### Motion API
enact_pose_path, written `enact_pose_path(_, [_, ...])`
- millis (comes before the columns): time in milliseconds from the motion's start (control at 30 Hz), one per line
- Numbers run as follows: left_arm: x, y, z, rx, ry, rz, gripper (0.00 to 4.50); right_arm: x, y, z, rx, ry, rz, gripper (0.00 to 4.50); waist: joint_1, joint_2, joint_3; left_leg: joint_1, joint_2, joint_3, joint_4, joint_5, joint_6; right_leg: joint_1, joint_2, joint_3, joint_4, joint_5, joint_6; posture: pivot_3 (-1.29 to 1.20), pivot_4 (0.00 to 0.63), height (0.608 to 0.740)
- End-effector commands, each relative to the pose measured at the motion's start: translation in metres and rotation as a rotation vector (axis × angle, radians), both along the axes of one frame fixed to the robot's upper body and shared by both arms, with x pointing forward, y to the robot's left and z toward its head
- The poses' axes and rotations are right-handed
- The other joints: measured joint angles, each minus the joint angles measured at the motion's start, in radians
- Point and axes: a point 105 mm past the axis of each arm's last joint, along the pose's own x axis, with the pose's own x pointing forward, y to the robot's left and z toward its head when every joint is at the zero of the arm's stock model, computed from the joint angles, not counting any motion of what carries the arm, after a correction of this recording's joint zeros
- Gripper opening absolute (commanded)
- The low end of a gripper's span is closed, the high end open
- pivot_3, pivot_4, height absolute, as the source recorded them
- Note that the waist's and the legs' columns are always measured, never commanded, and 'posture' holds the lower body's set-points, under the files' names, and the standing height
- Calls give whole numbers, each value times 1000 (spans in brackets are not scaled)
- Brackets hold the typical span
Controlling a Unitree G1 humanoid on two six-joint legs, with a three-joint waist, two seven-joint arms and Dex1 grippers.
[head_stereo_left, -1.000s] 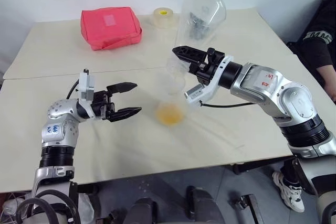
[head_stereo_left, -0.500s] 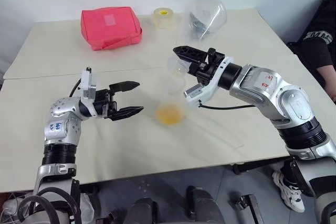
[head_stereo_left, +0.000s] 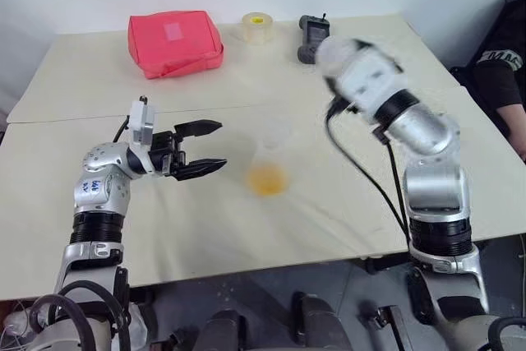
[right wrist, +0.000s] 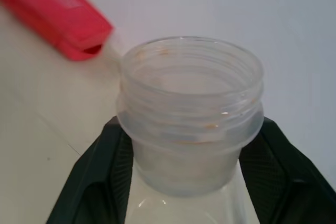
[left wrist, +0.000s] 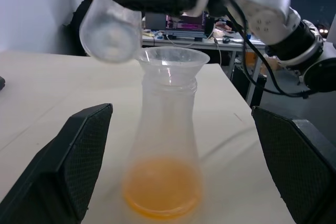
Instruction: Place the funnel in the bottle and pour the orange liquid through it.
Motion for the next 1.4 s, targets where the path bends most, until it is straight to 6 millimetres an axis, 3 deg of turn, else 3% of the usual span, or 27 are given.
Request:
enact_pose_path(33, [1, -3, 7, 0, -31, -11, 4500, -1, -34, -1, 266, 71, 7, 2420, -2, 0, 0, 0, 0, 0, 0, 0, 0, 0, 0, 0, 0, 0, 0, 0, 150, 740])
enact_pose_path(200, [6, -6, 6, 8, -8, 3, 4500, 8, -83, -30, 539, 157, -58, 2420, -3, 0, 0, 1, 0, 2, -1, 0, 0, 0, 0, 0, 0, 0, 0, 0, 150, 740])
enact_pose_path(467, [15, -4, -1, 37, 19, 93, 4500, 4, -87, -62, 515, 208, -52, 2420, -5, 0, 0, 3, 0, 5, -2, 0, 0, -1, 0, 3, 1, 0, 0, 0, 150, 740])
enact_pose_path(567, [17, -3, -2, 41, 28, 111, 4500, 0, -85, -60, 523, 202, -20, 2420, -4, 0, 0, 3, 1, 5, -2, 0, 0, 0, 0, 3, 1, 0, 0, 0, 150, 740])
enact_pose_path(600, [19, -1, -3, 52, 34, 139, 4500, -3, -83, -57, 514, 192, -9, 3151, -4, 0, 0, 3, 1, 5, -2, 0, 0, 0, 0, 4, 1, 0, 0, 0, 150, 740])
enact_pose_path(733, [27, 3, -8, 100, 68, 222, 4500, -7, -81, -47, 477, 158, 1, 4378, -3, 0, 0, 3, 0, 5, -2, 0, 0, -1, 0, 4, 1, 0, 0, 0, 150, 740])
enact_pose_path(933, [35, 4, -5, 89, 98, 290, 4500, -11, -86, -26, 451, 103, 25, 4446, -1, 0, 0, 3, 0, 5, -2, 0, 0, -1, 0, 4, 1, 0, 0, 0, 150, 740])
enact_pose_path(1100, [27, 1, -1, 57, 89, 226, 4500, -17, -84, -16, 429, 97, 87, 4446, -1, 0, 0, 3, 0, 5, -2, 0, 0, -1, 0, 4, 1, 0, 0, 0, 150, 740])
enact_pose_path(1200, [23, 4, -2, 59, 92, 225, 4500, -36, -68, -2, 349, 78, 236, 4446, 0, 0, 0, 2, 0, 5, -2, 0, 0, -1, 0, 4, 0, 0, 0, 0, 150, 740])
enact_pose_path(1233, [17, 10, -4, 85, 87, 205, 4500, -57, -54, 1, 267, 120, 378, 4446, -1, 0, 0, 3, 0, 5, -2, 0, 0, -1, 0, 4, 0, 0, 0, 0, 150, 740])
enact_pose_path(1333, [-3, 29, -15, 165, 72, 122, 4500, -104, -38, -26, 48, 333, 628, 4446, 4, 3, 1, 2, 1, 5, -4, 0, 0, -1, 0, 3, -2, 0, 0, 0, 150, 740])
enact_pose_path(1400, [-10, 38, -21, 194, 97, 97, 4500, -116, -42, -41, 23, 444, 669, 4446, 6, 2, 1, 2, 3, 5, -6, -1, -1, 0, 2, 1, -5, 0, 0, 0, 150, 740])
